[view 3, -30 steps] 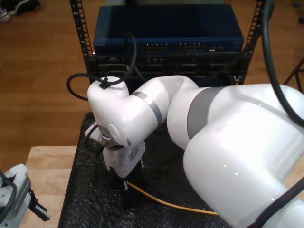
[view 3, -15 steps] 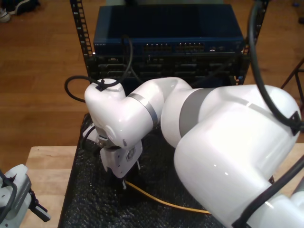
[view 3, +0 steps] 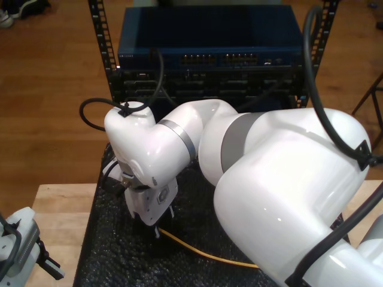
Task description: Grab the cable and plug it in
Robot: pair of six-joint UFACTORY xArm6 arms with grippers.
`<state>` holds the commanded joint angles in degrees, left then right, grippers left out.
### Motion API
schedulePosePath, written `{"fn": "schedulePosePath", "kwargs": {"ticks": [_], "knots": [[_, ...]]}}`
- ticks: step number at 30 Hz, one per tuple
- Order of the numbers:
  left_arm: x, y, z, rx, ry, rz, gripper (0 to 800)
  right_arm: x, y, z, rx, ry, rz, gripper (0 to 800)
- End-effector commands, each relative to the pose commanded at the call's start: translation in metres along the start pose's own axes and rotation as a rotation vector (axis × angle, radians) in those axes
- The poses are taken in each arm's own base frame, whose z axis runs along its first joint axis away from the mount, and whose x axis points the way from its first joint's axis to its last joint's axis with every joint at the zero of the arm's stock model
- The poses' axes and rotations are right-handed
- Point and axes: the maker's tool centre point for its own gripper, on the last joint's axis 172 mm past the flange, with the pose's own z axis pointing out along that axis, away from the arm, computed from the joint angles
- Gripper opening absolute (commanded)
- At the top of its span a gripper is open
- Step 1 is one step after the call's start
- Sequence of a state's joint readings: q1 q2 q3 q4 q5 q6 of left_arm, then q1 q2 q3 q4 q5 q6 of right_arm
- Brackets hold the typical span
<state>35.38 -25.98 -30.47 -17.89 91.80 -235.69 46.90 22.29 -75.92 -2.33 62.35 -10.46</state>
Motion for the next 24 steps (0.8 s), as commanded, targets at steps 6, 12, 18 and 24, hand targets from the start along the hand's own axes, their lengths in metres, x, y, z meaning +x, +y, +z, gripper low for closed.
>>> {"fn": "schedulePosePath", "kwargs": {"ticks": [6,12,18,24], "knots": [[0.0002,0.0003,0.0001,-0.001,0.001,0.0,800,0.0008,-0.0038,-0.0001,-0.001,0.0,-0.006,389],[0.0002,0.0,-0.0005,0.0,0.0,0.002,800,0.0015,-0.0045,-0.0008,-0.002,0.002,-0.008,361],[0.0001,0.0004,0.0004,-0.002,0.002,0.0,800,0.0028,-0.0043,0.0016,-0.001,-0.001,-0.008,332],[0.0002,0.0,-0.0002,-0.001,0.001,0.0,800,0.006,-0.0046,0.0039,-0.001,-0.003,-0.011,312]]}}
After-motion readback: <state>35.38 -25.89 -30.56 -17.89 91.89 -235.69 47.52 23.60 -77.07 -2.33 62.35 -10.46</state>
